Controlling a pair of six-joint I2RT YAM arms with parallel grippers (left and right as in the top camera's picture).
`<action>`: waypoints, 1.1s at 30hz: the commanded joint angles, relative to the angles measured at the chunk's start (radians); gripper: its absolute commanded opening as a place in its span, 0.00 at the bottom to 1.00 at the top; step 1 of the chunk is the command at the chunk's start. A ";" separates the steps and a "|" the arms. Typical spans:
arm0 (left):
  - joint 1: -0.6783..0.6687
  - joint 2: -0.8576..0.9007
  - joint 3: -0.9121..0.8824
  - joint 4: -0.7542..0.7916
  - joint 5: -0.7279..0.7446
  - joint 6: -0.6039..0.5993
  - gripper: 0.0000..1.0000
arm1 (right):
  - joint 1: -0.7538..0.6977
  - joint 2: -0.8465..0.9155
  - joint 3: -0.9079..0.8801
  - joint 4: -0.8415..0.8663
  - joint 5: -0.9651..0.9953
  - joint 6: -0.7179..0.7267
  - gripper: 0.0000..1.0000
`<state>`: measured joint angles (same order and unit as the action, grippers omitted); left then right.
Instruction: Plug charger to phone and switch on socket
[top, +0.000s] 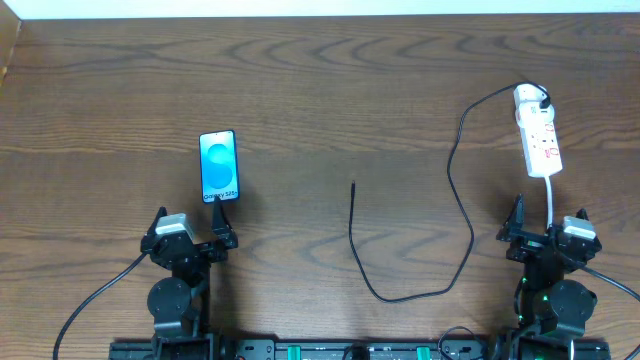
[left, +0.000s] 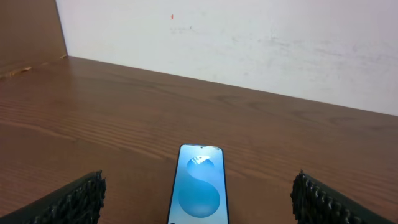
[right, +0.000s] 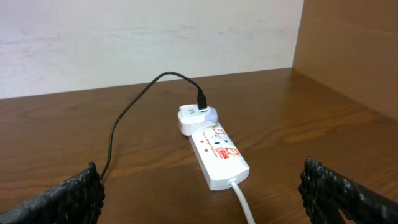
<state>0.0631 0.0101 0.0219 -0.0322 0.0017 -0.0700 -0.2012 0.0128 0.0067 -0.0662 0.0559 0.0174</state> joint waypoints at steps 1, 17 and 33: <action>0.004 -0.006 -0.018 -0.041 -0.010 0.013 0.95 | 0.006 0.002 -0.001 -0.005 -0.006 -0.011 0.99; 0.004 -0.006 -0.018 -0.041 -0.010 0.014 0.95 | 0.006 0.002 -0.001 -0.005 -0.006 -0.011 0.99; 0.004 -0.006 -0.018 -0.041 -0.010 0.014 0.95 | 0.006 0.002 -0.001 -0.005 -0.006 -0.011 0.99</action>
<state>0.0631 0.0101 0.0219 -0.0322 0.0017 -0.0700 -0.2012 0.0128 0.0067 -0.0662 0.0559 0.0174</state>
